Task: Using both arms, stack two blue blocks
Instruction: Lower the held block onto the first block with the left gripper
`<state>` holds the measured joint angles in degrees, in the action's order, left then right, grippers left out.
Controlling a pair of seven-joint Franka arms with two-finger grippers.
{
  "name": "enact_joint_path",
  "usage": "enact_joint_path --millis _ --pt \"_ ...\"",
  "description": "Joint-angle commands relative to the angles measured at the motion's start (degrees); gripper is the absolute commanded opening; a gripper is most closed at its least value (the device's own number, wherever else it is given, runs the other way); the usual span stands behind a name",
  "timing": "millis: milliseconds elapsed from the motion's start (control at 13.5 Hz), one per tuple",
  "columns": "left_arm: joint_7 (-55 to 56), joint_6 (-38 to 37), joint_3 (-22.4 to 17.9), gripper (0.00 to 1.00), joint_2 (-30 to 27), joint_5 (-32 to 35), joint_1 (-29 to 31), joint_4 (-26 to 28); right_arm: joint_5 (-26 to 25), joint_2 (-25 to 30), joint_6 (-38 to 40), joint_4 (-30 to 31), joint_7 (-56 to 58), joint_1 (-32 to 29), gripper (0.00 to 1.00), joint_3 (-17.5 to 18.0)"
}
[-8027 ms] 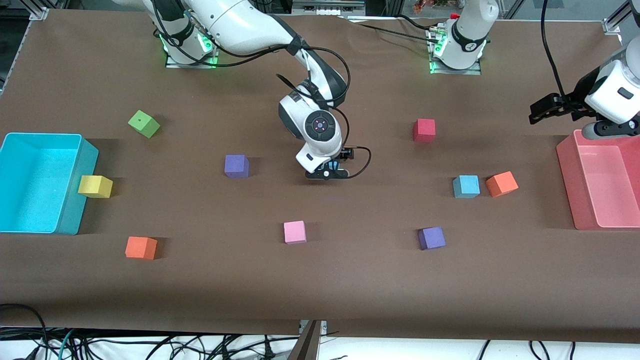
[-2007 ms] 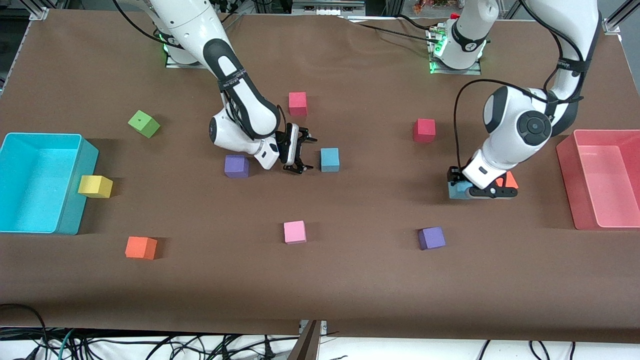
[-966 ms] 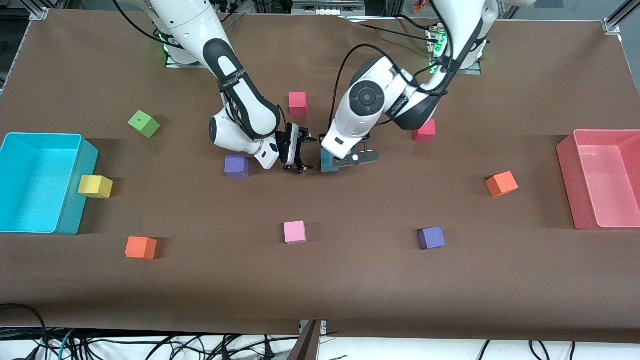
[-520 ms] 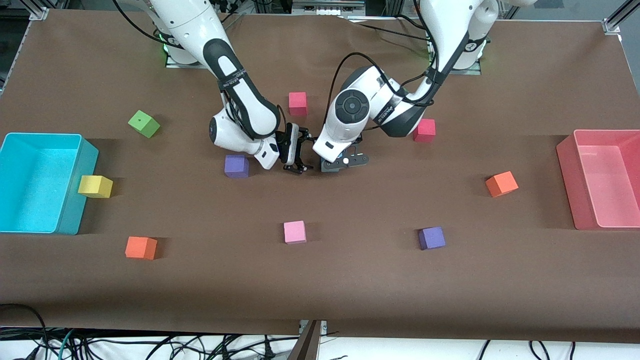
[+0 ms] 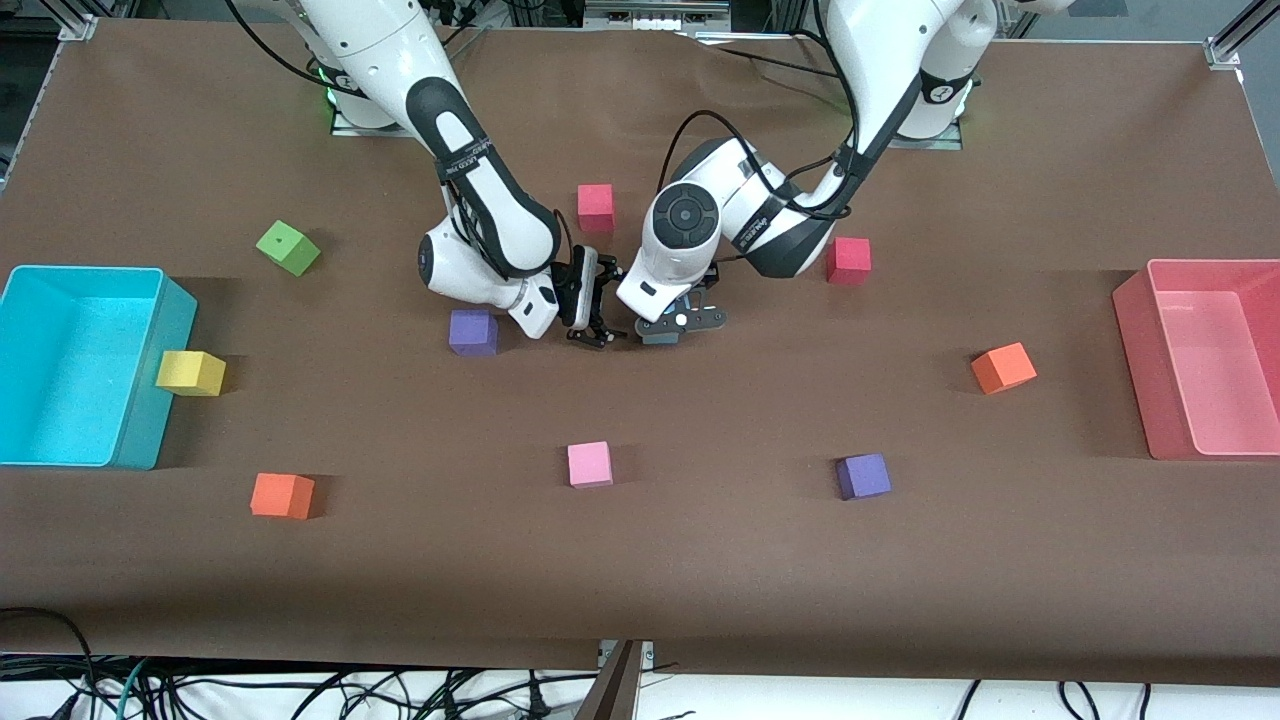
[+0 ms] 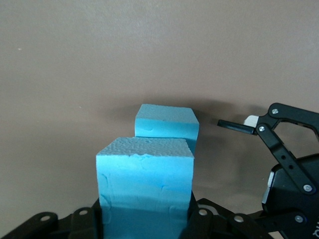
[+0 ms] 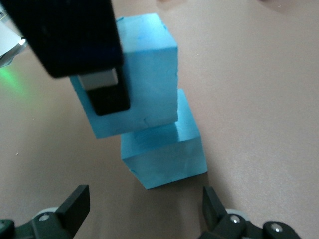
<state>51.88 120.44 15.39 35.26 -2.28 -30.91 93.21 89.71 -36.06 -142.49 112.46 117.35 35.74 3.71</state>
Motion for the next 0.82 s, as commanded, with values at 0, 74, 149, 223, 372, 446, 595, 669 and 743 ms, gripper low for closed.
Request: enact_joint_path --millis 0,74,149,223,372,446,595,669,743 --pt "1.99 -1.00 0.25 0.00 1.48 1.66 -0.47 -3.21 1.35 1.52 0.46 1.27 1.39 -0.49 1.00 0.51" --pt "2.17 -1.00 0.25 0.00 1.65 1.66 -0.47 -3.47 1.35 1.52 0.46 1.27 1.48 -0.58 1.00 0.51" --pt "2.26 -1.00 0.34 0.00 1.74 1.66 -0.56 -3.47 1.35 1.52 0.46 1.27 1.48 -0.58 1.00 0.51" --pt "2.43 -1.00 0.34 0.00 1.92 1.66 -0.56 -3.47 1.35 1.52 0.46 1.18 1.48 -0.49 1.00 0.51" --pt "2.43 -0.91 0.43 0.00 2.27 1.66 -0.56 -3.47 1.35 1.52 0.46 1.18 1.48 -0.49 1.00 0.51" --pt "2.43 -0.82 0.43 0.00 2.44 1.75 -0.56 -3.47 1.35 1.52 0.46 1.18 1.48 -0.49 1.00 0.51" --pt "2.43 -0.30 0.43 0.00 2.80 1.75 -0.56 -3.73 1.35 1.52 0.46 1.18 1.48 -0.49 1.00 0.51" --pt "2.52 -0.30 0.43 0.00 3.15 1.66 -0.56 -4.26 1.35 1.52 0.46 1.18 1.48 -0.49 1.00 0.51" --pt "2.52 -0.30 0.43 0.00 3.24 1.66 -0.56 -4.35 1.35 1.60 0.46 1.18 1.48 -0.49 1.00 0.51"
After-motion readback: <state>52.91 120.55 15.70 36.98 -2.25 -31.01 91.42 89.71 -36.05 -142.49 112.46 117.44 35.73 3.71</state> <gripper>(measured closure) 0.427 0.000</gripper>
